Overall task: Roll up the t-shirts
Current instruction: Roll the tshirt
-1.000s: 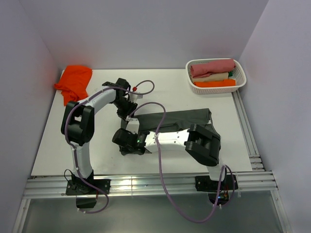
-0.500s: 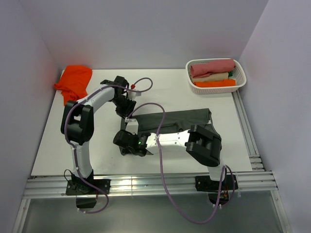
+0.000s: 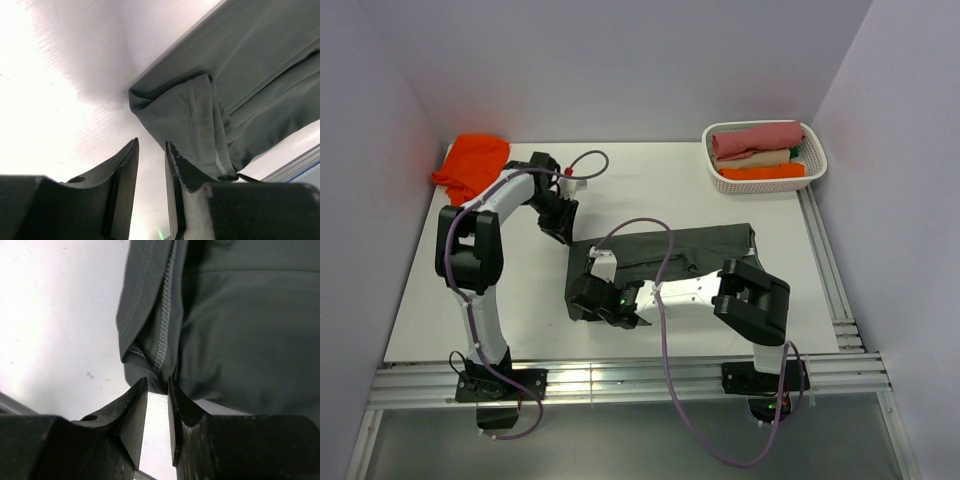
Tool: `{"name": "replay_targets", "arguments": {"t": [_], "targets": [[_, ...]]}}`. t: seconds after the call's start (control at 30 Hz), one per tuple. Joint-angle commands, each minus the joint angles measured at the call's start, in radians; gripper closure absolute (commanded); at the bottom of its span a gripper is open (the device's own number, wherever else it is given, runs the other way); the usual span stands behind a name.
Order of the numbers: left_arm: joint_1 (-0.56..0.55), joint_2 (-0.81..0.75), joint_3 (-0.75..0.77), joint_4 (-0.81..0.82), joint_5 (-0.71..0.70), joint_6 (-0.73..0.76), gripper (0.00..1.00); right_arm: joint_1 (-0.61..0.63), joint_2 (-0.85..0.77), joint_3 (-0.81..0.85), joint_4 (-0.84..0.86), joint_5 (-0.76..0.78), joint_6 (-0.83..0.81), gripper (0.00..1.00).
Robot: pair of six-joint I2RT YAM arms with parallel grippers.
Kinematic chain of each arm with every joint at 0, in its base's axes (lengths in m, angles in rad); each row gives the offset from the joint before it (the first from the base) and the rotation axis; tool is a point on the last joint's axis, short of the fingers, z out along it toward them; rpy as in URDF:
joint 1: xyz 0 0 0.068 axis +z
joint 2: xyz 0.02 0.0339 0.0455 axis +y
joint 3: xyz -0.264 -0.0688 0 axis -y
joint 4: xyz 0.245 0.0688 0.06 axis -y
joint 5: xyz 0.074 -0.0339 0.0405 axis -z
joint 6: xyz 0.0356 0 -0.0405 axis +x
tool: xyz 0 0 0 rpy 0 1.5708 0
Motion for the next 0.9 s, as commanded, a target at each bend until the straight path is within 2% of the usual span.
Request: {"name": "replay_targets", "arguments": {"t": [0.0, 0.13, 0.33, 0.57, 0.67, 0.87], "targets": [[0.001, 0.004, 0.004, 0.000, 0.015, 0.026, 0.67, 0.008, -0.053, -0.012, 0.082, 0.005, 0.008, 0.69], [0.004, 0.015, -0.008, 0.009, 0.026, 0.031, 0.66, 0.007, -0.045, -0.010, 0.095, -0.006, 0.002, 0.69], [0.004, 0.033, -0.014, 0.031, 0.044, 0.032, 0.59, 0.008, -0.021, 0.008, 0.070, -0.009, 0.009, 0.71], [0.004, 0.084, 0.013, 0.031, 0.081, 0.028, 0.60, 0.008, -0.036, -0.023, 0.068, -0.009, 0.046, 0.92], [0.004, 0.112, 0.027, 0.037, 0.081, 0.017, 0.63, 0.010, -0.051, -0.039, 0.073, -0.004, 0.068, 0.97], [0.004, 0.152, 0.070, 0.048, 0.072, -0.018, 0.68, 0.027, -0.057, -0.050, 0.056, 0.009, 0.098, 1.00]]}}
